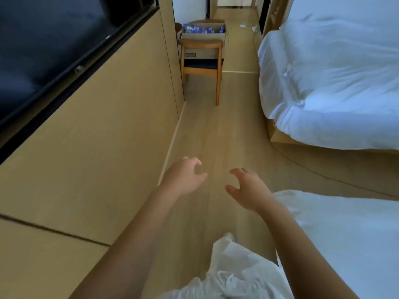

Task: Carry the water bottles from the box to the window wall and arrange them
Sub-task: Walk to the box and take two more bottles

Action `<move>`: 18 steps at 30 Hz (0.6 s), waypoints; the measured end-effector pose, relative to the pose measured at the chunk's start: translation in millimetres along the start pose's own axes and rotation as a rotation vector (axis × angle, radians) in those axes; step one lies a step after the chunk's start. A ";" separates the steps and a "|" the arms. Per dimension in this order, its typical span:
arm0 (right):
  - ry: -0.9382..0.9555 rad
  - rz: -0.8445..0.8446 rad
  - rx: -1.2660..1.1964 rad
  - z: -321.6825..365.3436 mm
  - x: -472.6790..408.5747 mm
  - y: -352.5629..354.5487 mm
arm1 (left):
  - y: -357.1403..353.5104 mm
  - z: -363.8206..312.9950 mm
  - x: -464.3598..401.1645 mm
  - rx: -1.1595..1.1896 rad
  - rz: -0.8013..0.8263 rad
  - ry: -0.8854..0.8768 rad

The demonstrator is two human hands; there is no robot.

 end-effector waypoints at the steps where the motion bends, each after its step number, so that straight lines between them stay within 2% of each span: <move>1: 0.001 -0.001 0.001 -4.8 -21.3 11.3 | 5.1 -7.9 -22.6 0.003 -0.003 0.006; 9: 0.042 0.011 -0.002 -35.7 -176.2 84.3 | 35.9 -55.6 -179.6 0.076 -0.080 0.020; 13: 0.044 0.056 0.004 -48.0 -238.6 94.5 | 41.7 -56.7 -241.0 0.075 -0.069 0.047; 18: 0.040 0.032 -0.068 -51.3 -326.4 110.1 | 63.0 -50.0 -331.8 0.083 -0.080 0.039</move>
Point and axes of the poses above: each hand's wrist, its own x-axis away from the middle knuckle, its own y-axis out of the back of the hand, z = x × y, the point moved 6 cm from there along -x, towards the middle knuckle, and after that the axes turned 2 degrees about -y, right-handed, at the moved point
